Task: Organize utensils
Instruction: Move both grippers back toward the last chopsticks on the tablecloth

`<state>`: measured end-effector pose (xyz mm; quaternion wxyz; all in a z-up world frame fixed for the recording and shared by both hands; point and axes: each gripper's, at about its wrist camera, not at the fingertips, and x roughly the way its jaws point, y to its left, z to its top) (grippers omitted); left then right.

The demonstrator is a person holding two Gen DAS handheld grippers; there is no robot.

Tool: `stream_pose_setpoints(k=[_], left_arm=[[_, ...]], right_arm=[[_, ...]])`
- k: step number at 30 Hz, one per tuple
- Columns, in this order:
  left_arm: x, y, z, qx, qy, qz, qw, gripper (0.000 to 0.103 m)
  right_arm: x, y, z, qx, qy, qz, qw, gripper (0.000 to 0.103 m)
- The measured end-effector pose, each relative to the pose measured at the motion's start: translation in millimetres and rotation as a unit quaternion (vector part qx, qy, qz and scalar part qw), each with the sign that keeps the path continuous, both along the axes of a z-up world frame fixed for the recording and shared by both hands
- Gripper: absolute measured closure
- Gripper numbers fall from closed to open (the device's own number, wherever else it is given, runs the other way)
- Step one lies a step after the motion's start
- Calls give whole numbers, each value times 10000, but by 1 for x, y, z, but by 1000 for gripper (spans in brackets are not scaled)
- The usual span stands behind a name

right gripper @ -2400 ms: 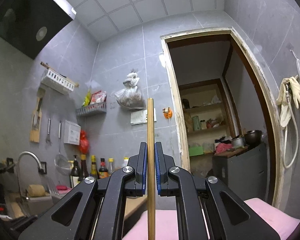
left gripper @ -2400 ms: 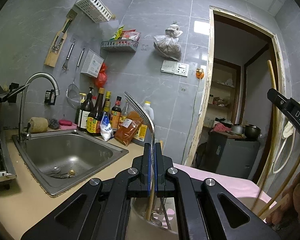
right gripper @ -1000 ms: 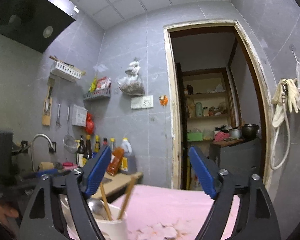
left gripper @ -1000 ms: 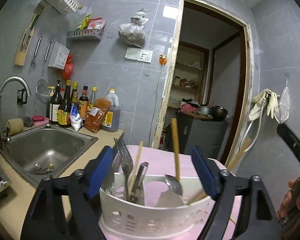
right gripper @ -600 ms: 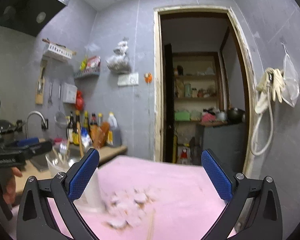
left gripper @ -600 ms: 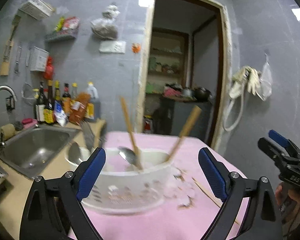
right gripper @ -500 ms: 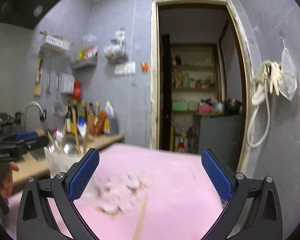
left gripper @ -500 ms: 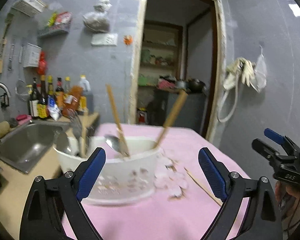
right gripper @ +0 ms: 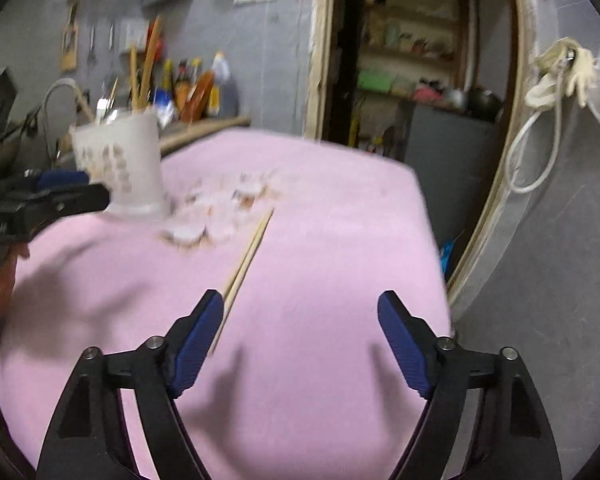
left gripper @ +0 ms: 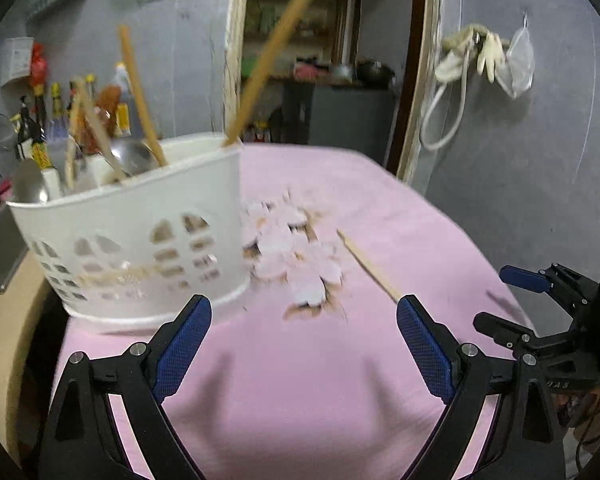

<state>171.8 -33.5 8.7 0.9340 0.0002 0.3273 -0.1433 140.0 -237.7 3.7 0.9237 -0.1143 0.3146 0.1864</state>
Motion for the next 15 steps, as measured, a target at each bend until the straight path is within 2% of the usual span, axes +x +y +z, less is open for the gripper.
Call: stream_pose_setpoints(k=[2, 8, 15], left_arm=[[7, -4, -6, -17, 227, -76, 9997, 12], [21, -8, -20, -92, 714, -227, 9971, 13], [26, -4, -23, -170, 949, -266, 9950, 15]], right_arm=[[0, 2, -5, -63, 145, 107, 9998, 39], [4, 13, -13, -188, 499, 387, 9978, 52], [4, 24, -16, -256, 668, 608, 9956, 54]])
